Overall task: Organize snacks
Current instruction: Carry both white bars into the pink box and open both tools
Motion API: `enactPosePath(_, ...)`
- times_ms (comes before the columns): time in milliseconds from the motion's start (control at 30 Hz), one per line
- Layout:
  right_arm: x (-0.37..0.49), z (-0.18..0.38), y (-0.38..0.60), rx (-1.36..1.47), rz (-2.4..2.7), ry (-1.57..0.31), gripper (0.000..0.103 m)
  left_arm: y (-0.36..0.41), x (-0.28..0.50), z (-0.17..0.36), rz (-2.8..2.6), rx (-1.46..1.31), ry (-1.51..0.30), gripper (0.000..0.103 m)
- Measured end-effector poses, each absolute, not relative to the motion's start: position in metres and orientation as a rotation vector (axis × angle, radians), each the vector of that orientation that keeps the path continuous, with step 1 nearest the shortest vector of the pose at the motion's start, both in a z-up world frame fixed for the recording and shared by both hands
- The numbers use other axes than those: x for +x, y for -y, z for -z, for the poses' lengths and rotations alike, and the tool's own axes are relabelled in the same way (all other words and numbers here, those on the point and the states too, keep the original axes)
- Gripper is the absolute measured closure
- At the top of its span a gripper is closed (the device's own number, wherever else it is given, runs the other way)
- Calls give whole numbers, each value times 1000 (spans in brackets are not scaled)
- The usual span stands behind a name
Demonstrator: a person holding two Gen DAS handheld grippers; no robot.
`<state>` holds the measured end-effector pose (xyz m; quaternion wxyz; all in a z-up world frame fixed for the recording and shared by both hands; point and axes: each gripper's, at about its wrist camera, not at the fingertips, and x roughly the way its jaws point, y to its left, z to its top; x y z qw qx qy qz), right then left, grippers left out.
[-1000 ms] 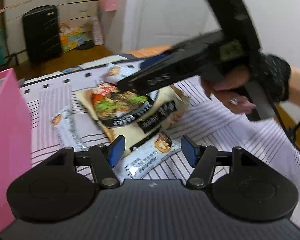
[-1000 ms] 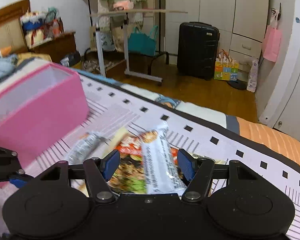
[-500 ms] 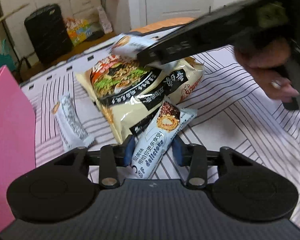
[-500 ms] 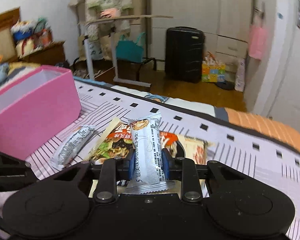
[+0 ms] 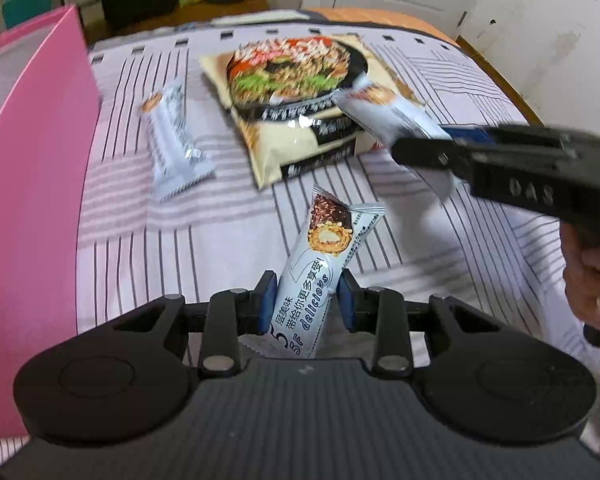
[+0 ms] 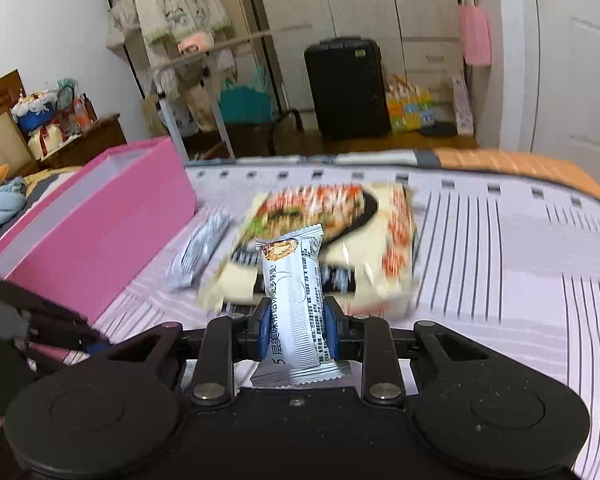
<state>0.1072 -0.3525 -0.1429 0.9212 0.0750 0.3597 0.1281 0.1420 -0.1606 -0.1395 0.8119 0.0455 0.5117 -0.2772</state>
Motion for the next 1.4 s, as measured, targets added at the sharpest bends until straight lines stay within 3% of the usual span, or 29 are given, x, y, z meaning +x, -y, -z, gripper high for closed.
enactPosePath(333, 62, 123, 334, 105, -310, -872, 72, 112, 123, 115, 582, -36, -1186, 72)
enactPosePath(767, 1, 69, 264, 46, -509, -850, 72, 33, 71, 44, 559, -51, -1078, 72)
enactPosePath(1100, 23, 22, 204, -25, -606, -771, 72, -23, 78, 14, 467, -89, -993, 72)
enactPosePath(1400, 93, 14, 148, -29, -555, -735, 72, -71, 124, 5, 300, -97, -911, 72)
